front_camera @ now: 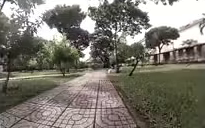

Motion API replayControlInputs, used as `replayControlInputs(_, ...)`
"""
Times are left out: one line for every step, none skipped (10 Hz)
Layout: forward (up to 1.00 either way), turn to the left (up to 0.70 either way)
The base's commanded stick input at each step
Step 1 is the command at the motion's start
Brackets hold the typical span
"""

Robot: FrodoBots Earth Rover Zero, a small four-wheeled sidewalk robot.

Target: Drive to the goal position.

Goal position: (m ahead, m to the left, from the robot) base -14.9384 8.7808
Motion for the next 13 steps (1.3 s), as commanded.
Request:
replayControlInputs(1.00, 0.00)
replayControlInputs(1.00, 0.00)
replayControlInputs(1.00, 0.00)
replayControlInputs(1.00, 0.00)
replayControlInputs(1.00, 0.00)
replayControlInputs(1.00, 0.00)
replayControlInputs(1.00, 0.00)
replayControlInputs(1.00, 0.00)
replayControlInputs(1.00, 0.00)
replayControlInputs(1.00, 0.00)
replayControlInputs(1.00, 0.00)
replayControlInputs(1.00, 0.00)
replayControlInputs(1.00, 0.00)
